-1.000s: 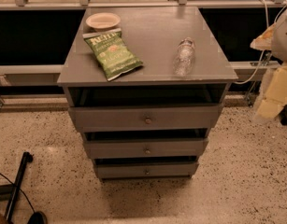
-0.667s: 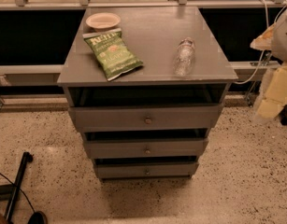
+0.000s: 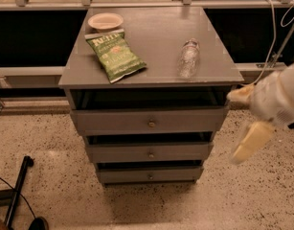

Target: Open bottom drawer

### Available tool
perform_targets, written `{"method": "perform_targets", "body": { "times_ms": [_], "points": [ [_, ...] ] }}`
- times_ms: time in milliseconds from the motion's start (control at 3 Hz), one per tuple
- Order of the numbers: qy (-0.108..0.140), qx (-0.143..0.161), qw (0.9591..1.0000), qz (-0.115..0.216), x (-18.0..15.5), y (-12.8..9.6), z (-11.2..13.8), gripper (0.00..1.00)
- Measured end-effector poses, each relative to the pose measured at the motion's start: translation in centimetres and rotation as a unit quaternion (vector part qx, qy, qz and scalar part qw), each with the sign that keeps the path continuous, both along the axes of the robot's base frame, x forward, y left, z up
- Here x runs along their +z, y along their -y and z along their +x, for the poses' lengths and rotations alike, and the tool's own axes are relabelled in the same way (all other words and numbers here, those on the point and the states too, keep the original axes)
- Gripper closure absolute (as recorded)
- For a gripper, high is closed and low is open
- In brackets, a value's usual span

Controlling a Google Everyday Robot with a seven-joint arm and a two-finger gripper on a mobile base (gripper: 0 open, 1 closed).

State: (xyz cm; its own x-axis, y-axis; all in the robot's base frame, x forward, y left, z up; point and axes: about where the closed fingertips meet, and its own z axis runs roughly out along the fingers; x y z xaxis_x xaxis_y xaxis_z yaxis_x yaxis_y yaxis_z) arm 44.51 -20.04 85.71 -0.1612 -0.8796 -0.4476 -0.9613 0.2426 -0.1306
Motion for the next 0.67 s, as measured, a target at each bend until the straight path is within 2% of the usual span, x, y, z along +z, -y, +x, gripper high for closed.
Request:
{"method": "perform_targets", "body": {
  "times_ms": [333, 667],
  "points": [
    [-0.028, 0.008, 0.9907, 0.133, -10.9, -2.0, -1.6, 0.00],
    [-0.005, -0.030, 0.9811, 0.191, -13.7, -0.2, -1.1, 0.00]
  ]
}}
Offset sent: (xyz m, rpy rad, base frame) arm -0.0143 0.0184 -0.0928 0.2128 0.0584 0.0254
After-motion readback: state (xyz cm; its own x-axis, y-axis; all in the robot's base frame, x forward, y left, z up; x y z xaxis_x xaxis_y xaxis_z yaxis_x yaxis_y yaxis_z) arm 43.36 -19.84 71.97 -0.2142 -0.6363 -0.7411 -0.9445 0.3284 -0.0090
